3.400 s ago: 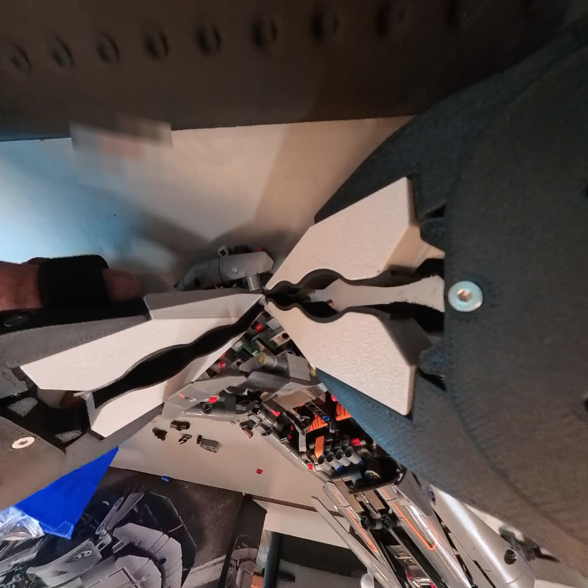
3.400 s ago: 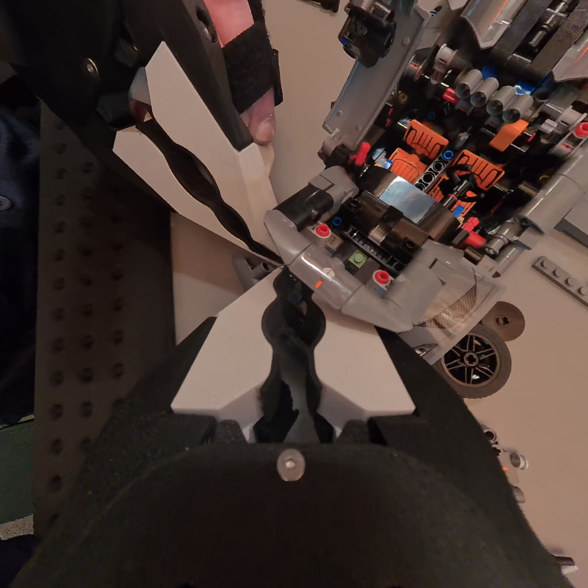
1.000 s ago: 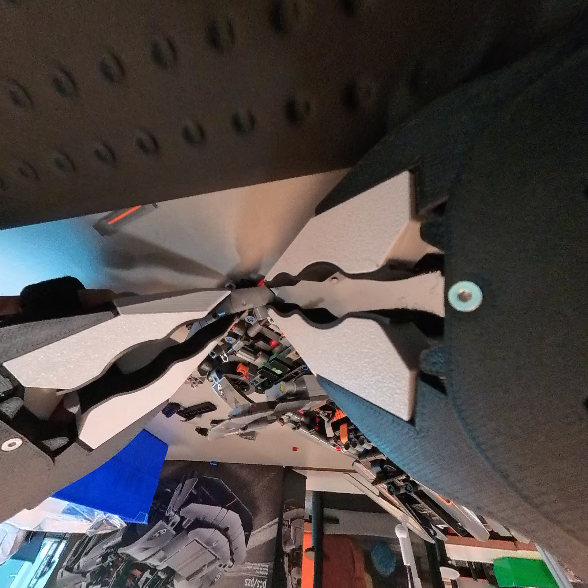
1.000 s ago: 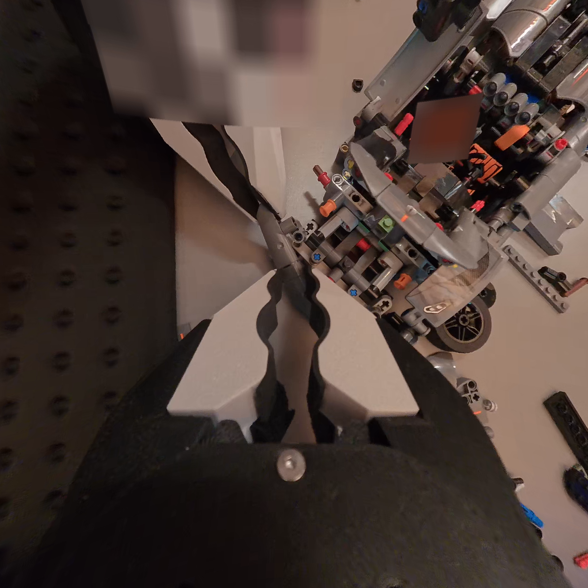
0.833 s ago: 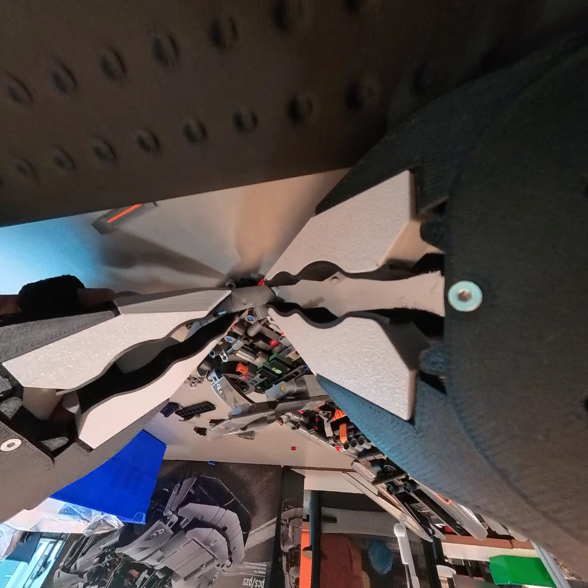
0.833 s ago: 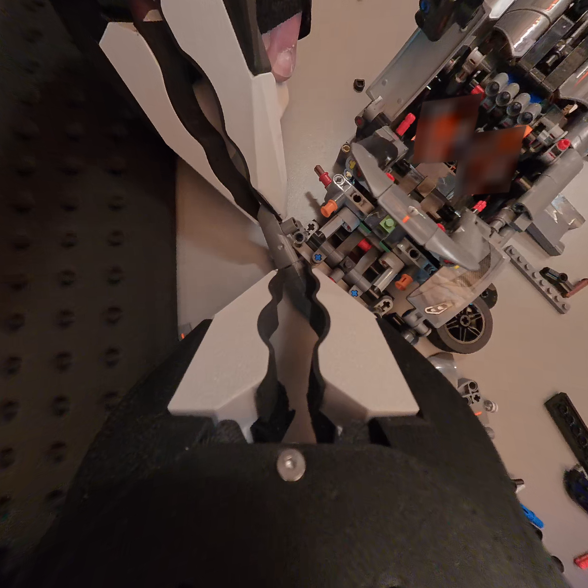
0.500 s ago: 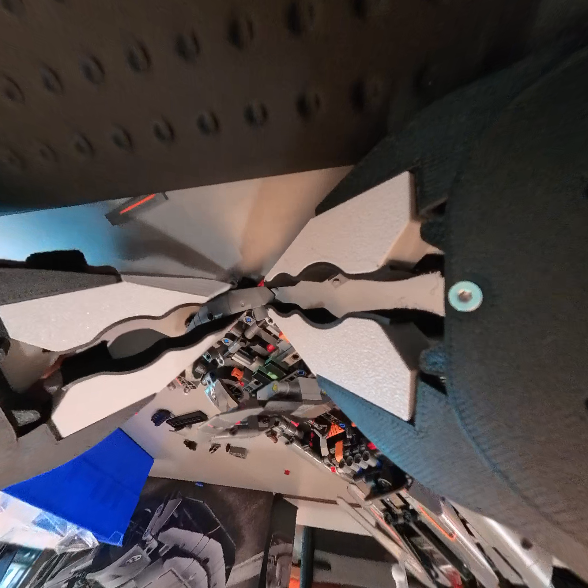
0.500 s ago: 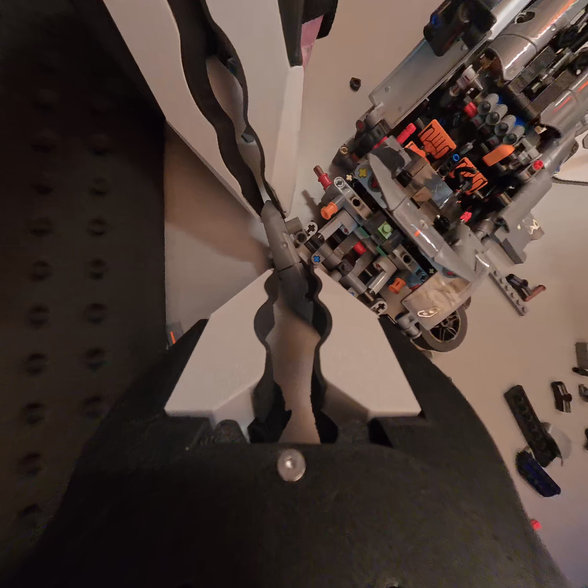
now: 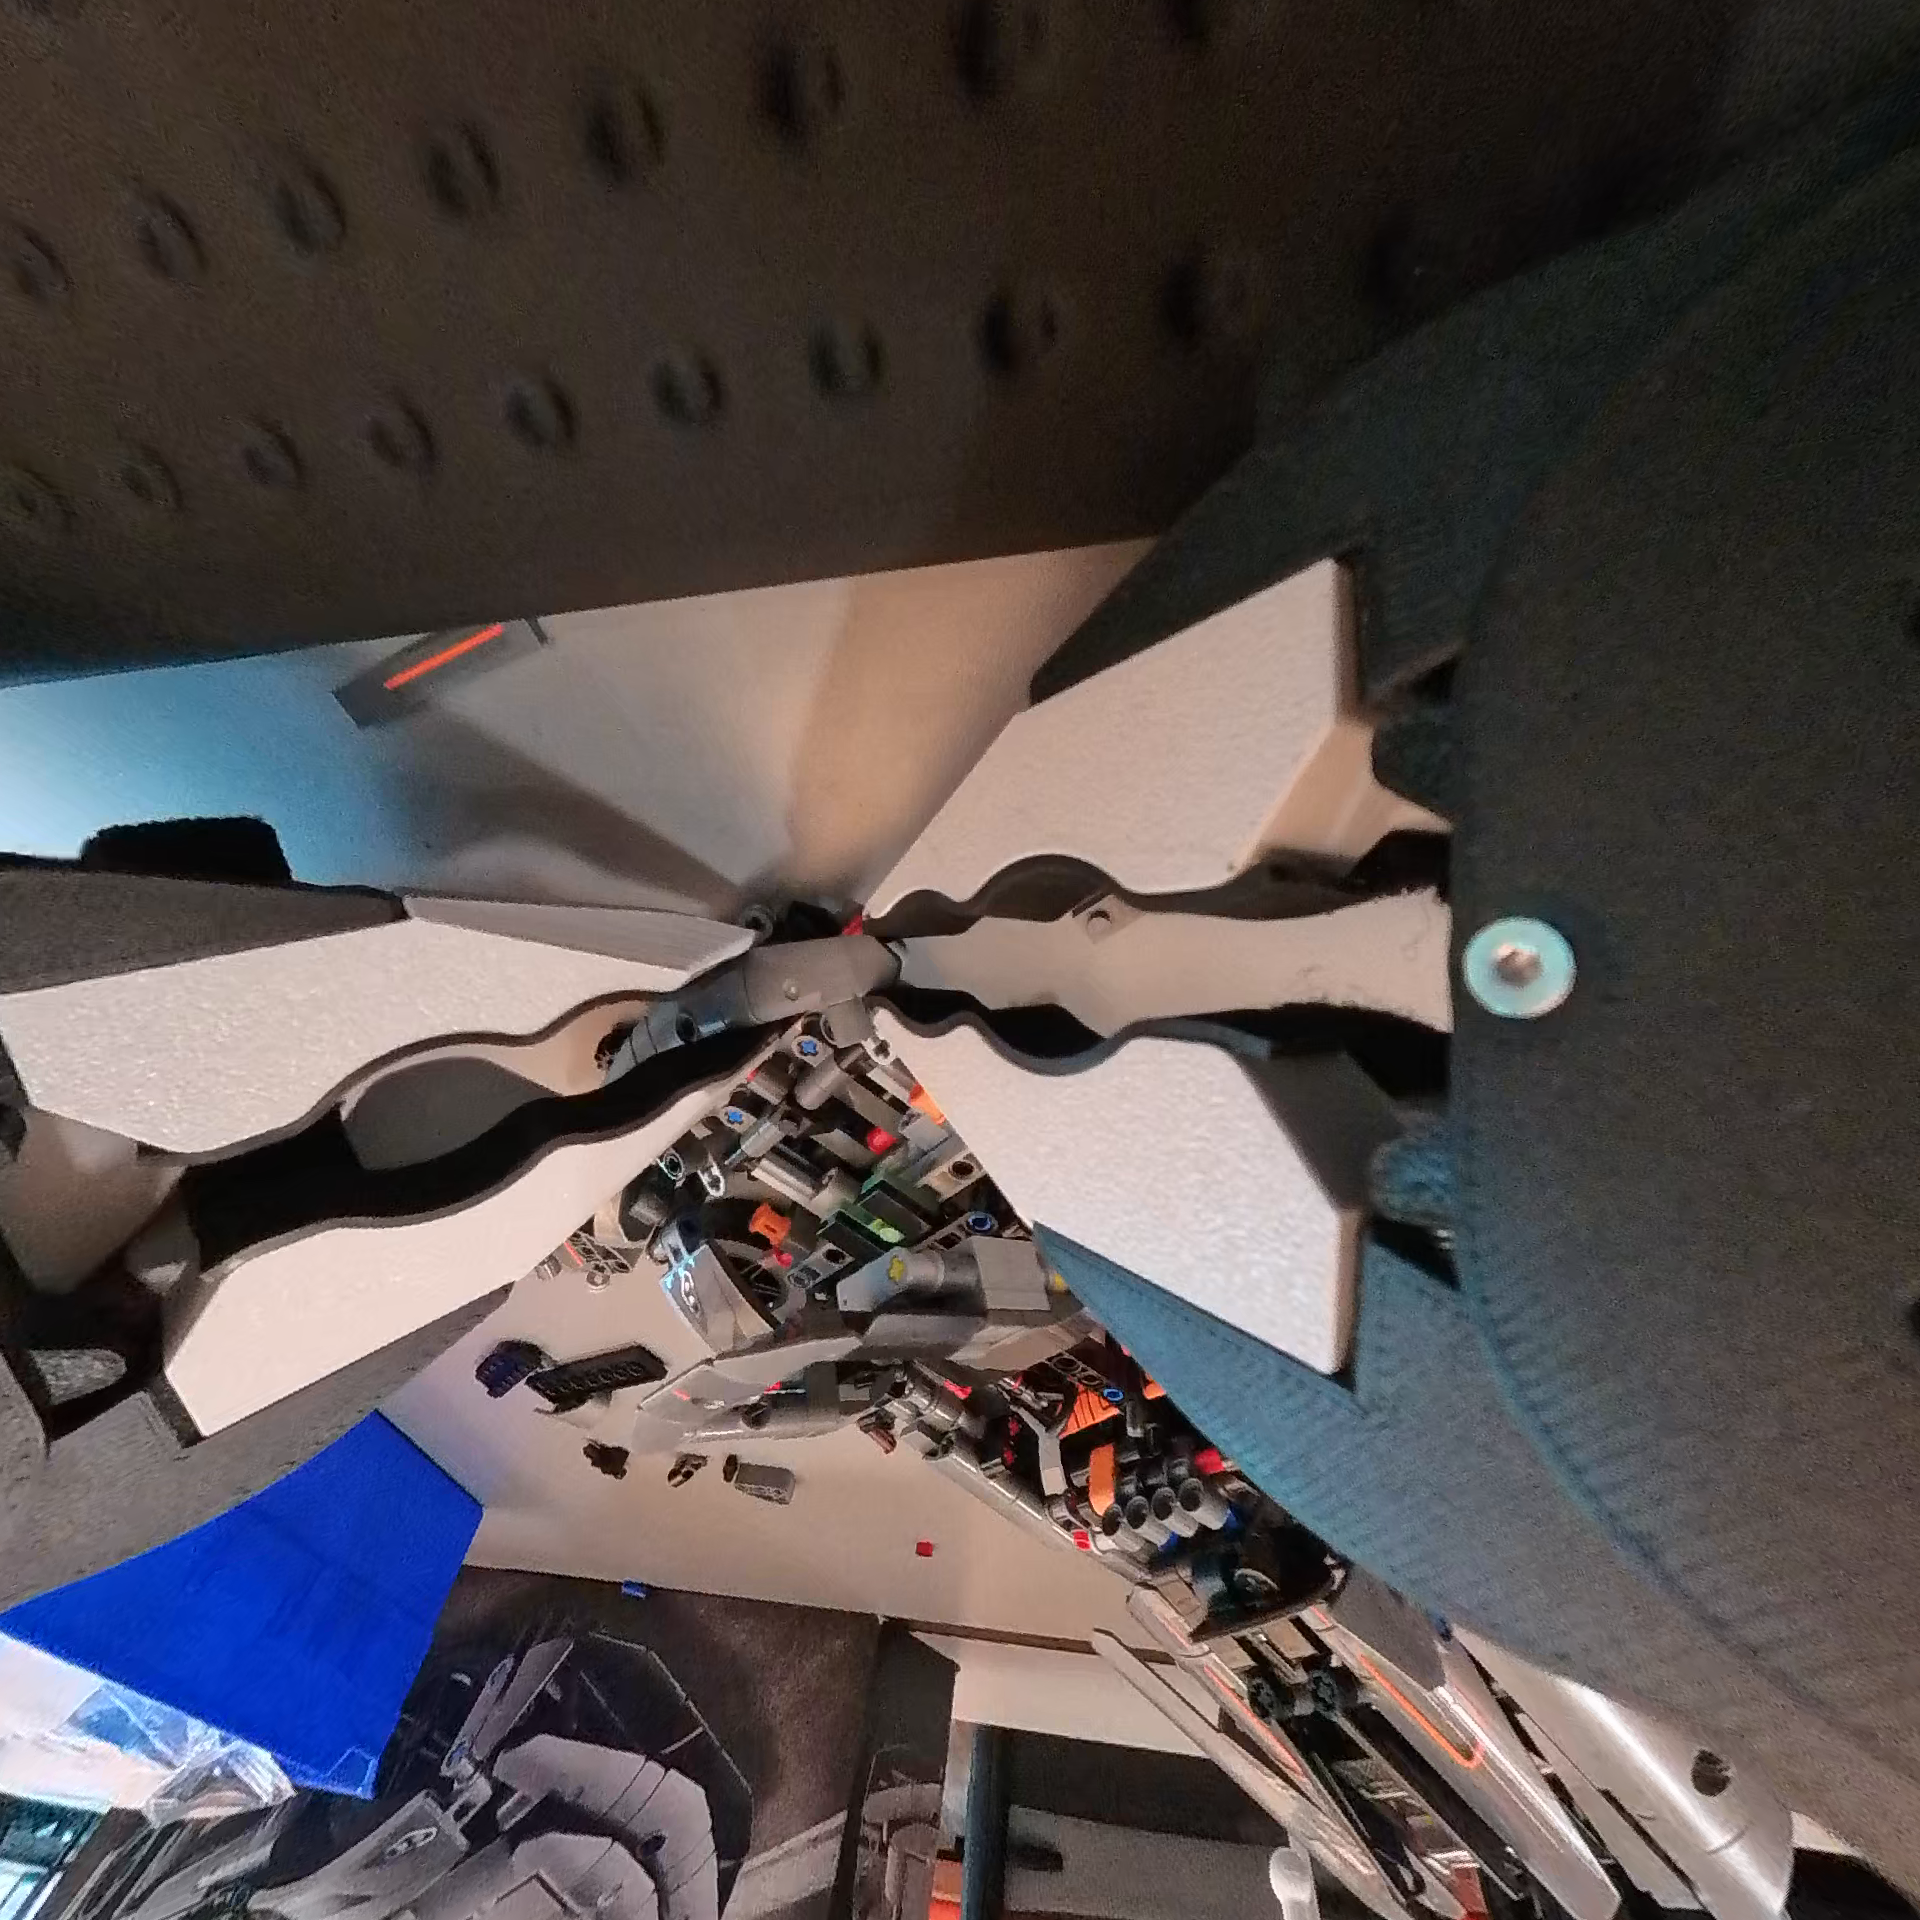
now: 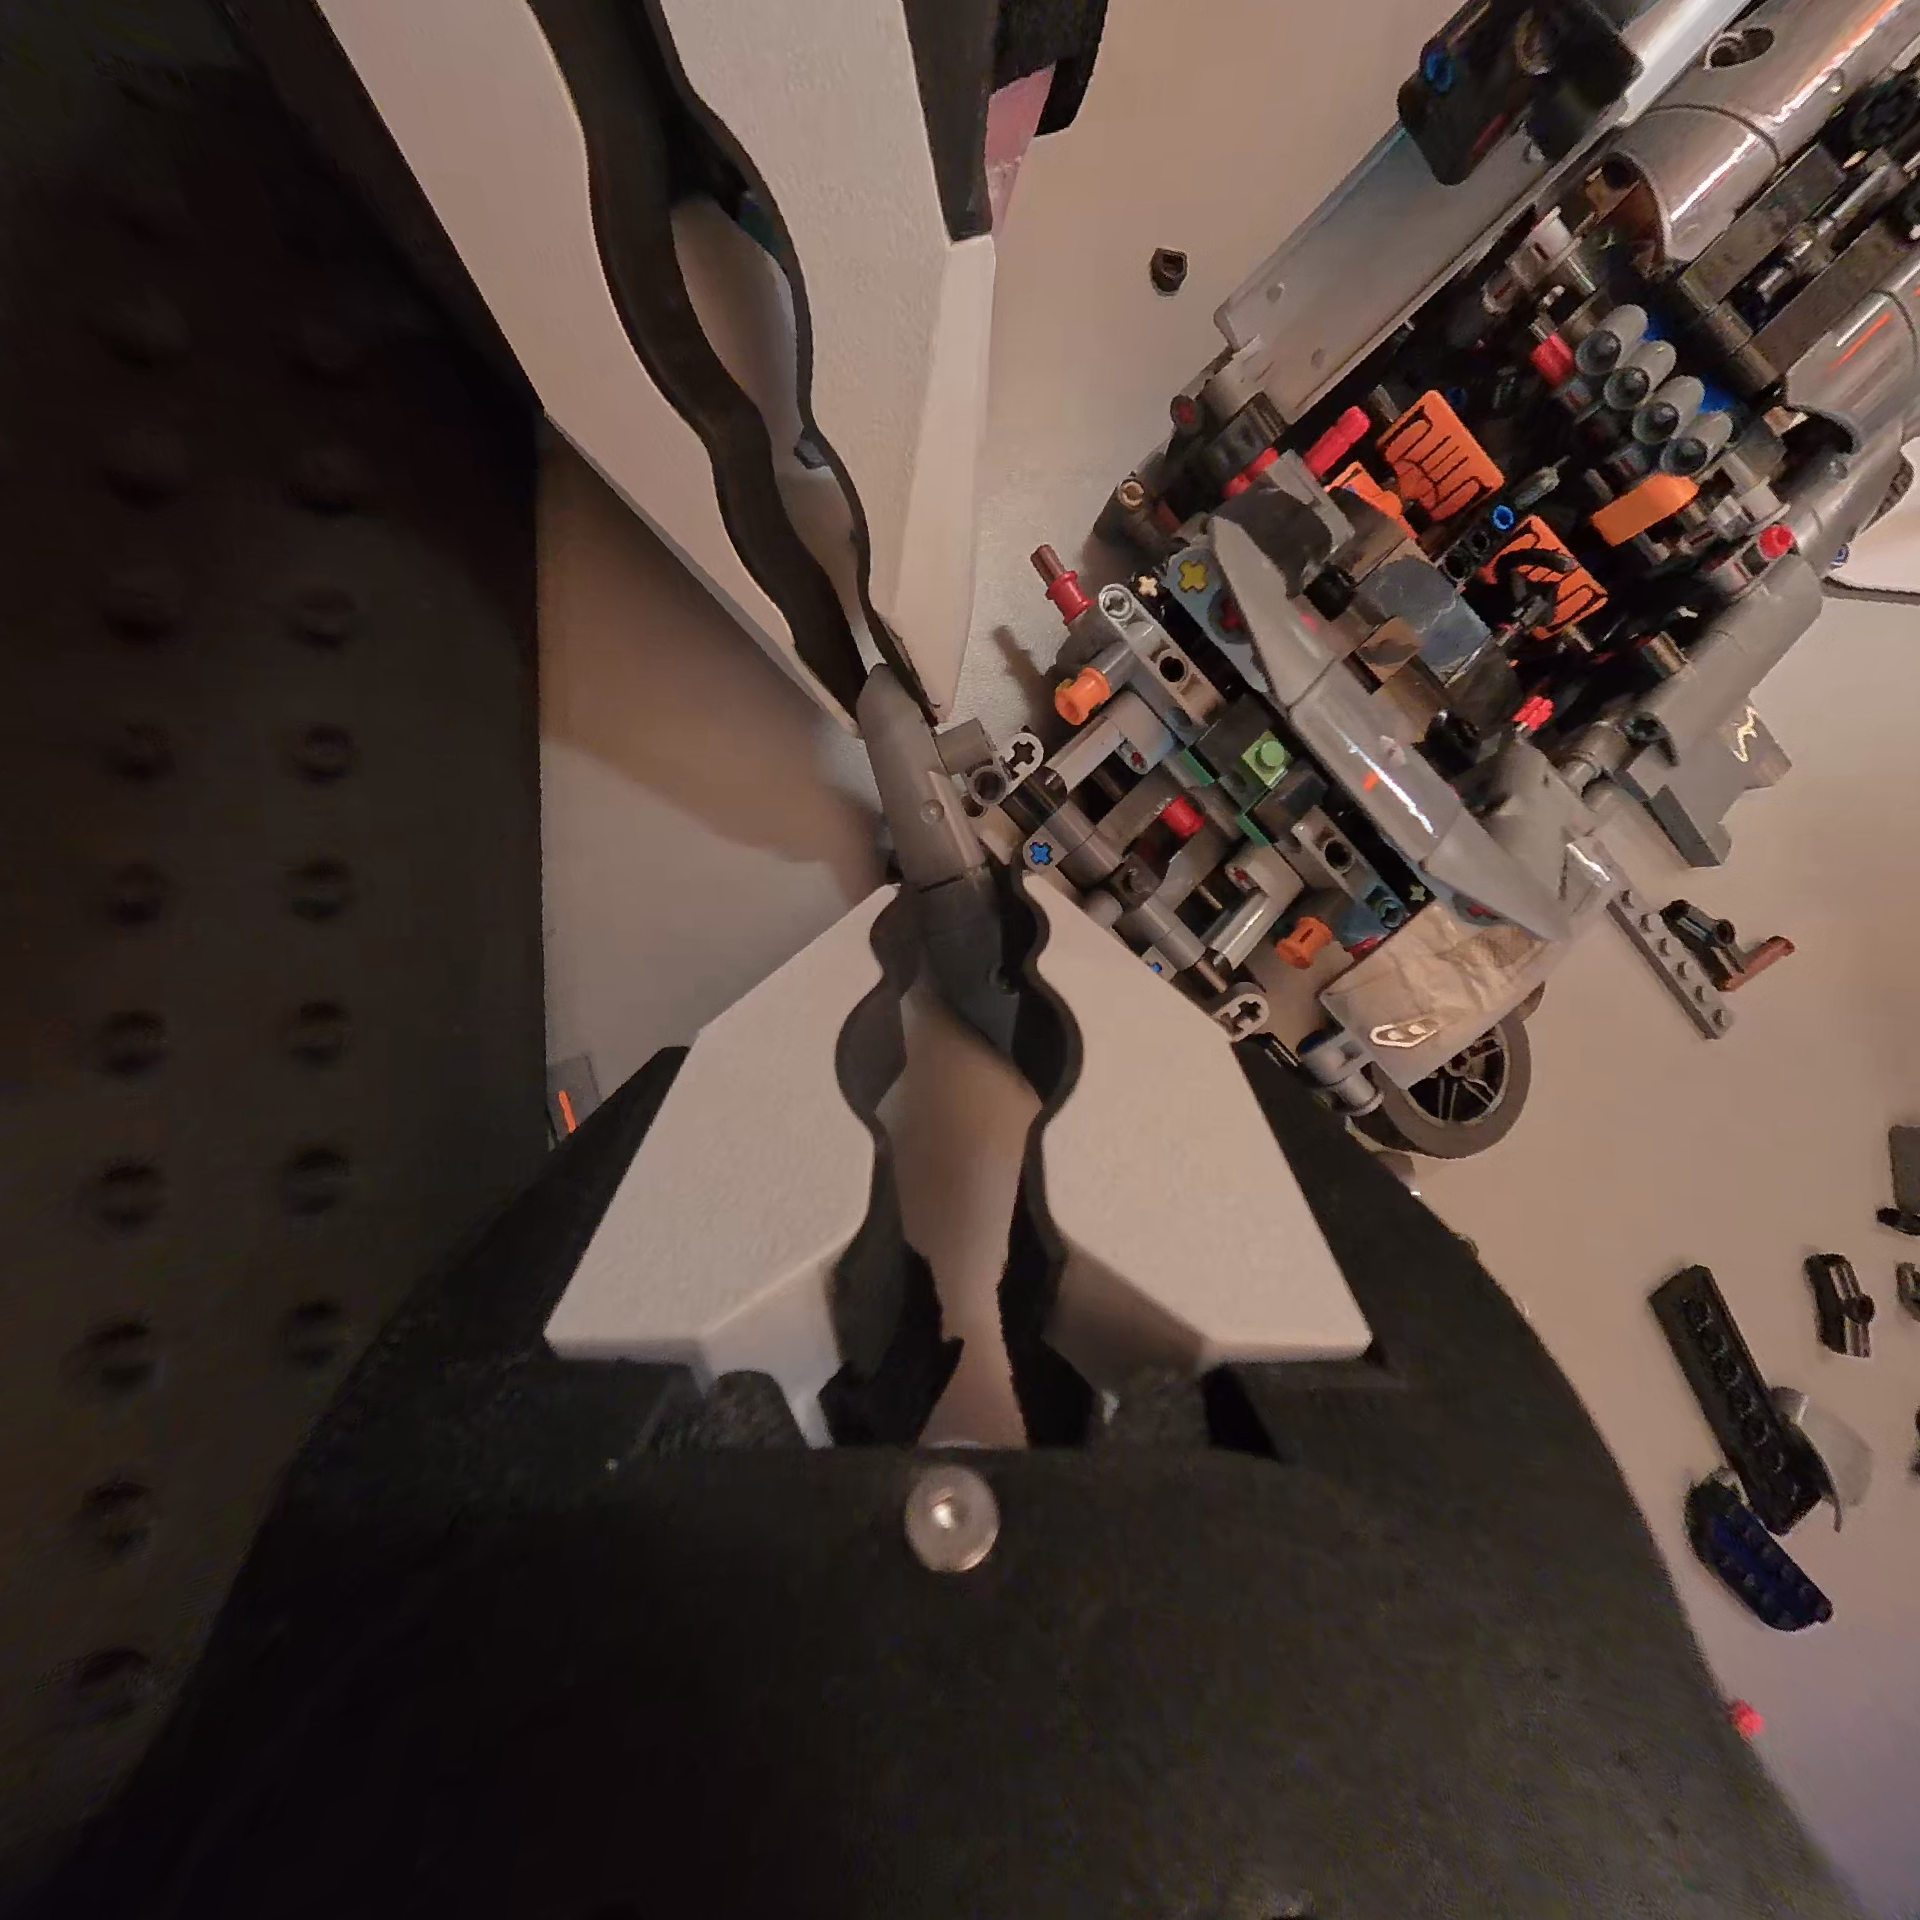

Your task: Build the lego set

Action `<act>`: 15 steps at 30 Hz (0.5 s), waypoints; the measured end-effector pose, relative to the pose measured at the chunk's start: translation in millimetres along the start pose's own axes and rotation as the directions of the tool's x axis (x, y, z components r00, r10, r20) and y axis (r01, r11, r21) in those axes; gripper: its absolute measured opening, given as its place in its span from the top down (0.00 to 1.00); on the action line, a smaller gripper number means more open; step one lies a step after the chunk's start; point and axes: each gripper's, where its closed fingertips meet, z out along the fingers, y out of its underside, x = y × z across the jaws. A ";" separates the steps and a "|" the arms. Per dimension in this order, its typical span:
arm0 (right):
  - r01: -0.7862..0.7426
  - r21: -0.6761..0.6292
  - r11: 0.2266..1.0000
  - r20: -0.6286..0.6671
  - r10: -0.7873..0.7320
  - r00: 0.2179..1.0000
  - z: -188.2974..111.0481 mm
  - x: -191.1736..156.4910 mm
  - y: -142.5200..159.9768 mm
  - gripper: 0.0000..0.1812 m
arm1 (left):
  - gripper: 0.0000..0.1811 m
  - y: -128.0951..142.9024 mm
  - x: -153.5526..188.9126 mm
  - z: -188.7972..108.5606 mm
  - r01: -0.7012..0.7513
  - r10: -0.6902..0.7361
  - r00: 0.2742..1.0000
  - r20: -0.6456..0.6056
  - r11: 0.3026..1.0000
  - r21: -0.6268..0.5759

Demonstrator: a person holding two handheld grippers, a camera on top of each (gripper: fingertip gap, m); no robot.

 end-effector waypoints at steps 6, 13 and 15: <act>-0.010 -0.005 1.000 0.006 0.010 1.000 0.7 -0.8 -0.3 0.93 | 0.96 0.1 -0.2 0.4 -0.027 0.027 0.999 0.019 1.000 -0.014; -0.015 -0.009 1.000 0.011 0.015 1.000 1.3 -1.8 -1.1 0.93 | 0.96 0.4 -0.7 0.8 -0.020 0.021 1.000 0.019 1.000 -0.020; -0.017 -0.005 1.000 0.014 0.017 1.000 1.2 -2.1 -1.3 0.93 | 0.96 0.4 -0.8 1.0 -0.022 0.023 1.000 0.021 1.000 -0.021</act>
